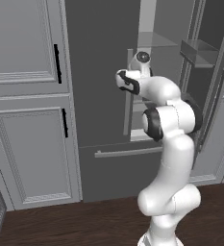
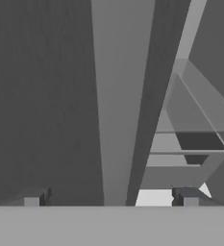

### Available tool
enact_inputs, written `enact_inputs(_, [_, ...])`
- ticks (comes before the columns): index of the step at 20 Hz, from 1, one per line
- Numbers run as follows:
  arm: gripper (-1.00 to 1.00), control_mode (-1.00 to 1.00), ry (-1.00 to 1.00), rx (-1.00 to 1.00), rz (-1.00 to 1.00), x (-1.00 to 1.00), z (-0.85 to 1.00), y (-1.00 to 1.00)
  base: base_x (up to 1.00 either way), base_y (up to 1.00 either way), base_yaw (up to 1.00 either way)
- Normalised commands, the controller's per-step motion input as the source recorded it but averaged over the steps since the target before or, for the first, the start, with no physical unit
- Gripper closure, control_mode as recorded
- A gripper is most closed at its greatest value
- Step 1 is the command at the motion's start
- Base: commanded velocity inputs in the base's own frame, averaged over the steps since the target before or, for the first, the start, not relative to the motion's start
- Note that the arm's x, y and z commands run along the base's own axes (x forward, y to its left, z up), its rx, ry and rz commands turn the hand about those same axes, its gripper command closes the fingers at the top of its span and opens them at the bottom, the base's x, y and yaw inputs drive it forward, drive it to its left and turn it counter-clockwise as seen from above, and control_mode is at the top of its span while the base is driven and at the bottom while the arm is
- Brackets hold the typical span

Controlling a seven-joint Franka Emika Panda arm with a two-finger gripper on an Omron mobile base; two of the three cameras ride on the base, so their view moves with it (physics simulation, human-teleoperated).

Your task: Take the strawberry from the fridge and place it on top of the pancake, located on the dining counter.

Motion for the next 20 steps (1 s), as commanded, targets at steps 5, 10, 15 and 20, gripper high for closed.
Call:
enact_inputs(5, [-1.00, -1.00, -0.03, 0.00, 0.00, 0.35, -0.10, 0.00, 0.00, 0.00, 0.00])
enact_inputs(10, [-1.00, -1.00, -0.09, 0.00, 0.00, 0.34, -0.17, 0.00, 0.00, 0.00, 0.00])
enact_inputs(15, [-1.00, -1.00, -0.08, 0.00, 0.00, 0.46, -0.22, 0.00, 0.00, 0.00, 0.00])
enact_inputs(20, [-1.00, -1.00, -0.03, 0.00, 0.00, 0.61, -0.23, 0.00, 0.00, 0.00, 0.00])
